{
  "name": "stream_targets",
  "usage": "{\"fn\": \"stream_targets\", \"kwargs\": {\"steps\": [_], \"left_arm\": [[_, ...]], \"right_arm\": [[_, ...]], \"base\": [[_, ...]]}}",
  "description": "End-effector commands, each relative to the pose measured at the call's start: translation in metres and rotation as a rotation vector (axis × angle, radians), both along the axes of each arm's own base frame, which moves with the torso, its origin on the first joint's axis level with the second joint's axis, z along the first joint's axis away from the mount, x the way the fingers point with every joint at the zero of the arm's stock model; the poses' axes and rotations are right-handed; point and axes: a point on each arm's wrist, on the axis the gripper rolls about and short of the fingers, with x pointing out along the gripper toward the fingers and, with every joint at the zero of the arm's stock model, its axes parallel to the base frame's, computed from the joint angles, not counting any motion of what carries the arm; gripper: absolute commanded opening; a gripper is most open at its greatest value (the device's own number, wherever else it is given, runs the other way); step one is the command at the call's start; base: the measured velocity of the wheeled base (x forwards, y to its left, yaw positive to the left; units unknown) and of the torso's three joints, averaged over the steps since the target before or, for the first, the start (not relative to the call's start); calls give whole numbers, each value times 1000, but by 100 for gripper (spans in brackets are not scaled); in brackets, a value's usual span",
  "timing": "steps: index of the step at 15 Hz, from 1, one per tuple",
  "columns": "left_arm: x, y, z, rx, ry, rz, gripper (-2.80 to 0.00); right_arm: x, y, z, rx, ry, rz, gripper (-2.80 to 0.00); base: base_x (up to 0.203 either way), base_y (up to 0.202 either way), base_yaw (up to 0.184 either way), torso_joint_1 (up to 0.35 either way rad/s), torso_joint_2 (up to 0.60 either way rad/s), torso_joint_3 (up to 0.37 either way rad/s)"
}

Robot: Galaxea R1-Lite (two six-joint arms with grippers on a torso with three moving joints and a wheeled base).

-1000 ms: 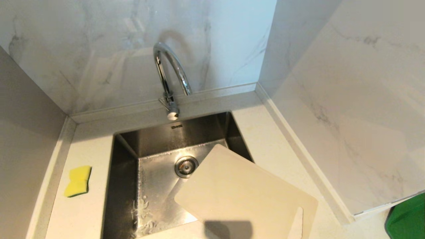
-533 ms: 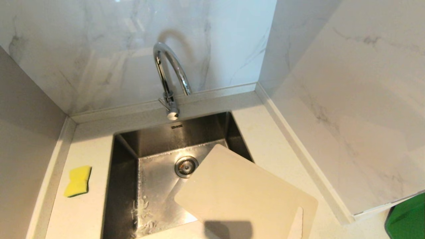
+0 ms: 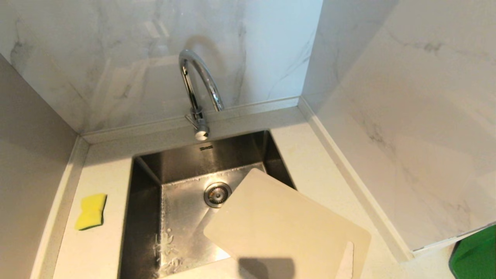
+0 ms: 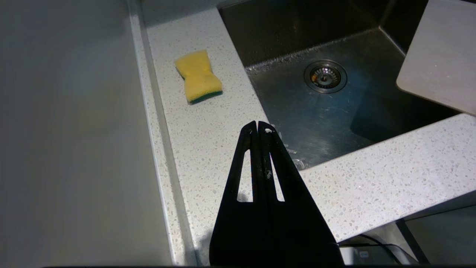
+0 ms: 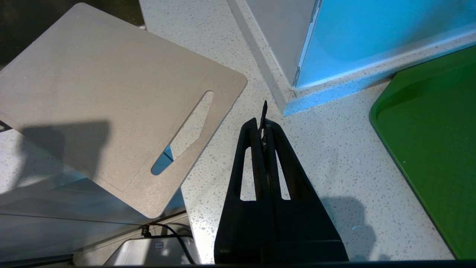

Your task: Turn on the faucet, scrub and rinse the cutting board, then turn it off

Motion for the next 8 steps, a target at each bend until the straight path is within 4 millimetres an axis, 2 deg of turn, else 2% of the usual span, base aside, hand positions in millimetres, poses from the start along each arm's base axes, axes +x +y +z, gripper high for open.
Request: {"fn": "stream_targets", "kwargs": {"steps": [1,8], "left_arm": [[0,0,-1,1,0,0,-280],[0,0,-1,1,0,1,-280]], "right_arm": [[0,0,0,-4,1,1,-280],[0,0,0,-2,0,0,-280]], "base": [[0,0,0,0,0,0],[0,0,0,0,0,0]]}}
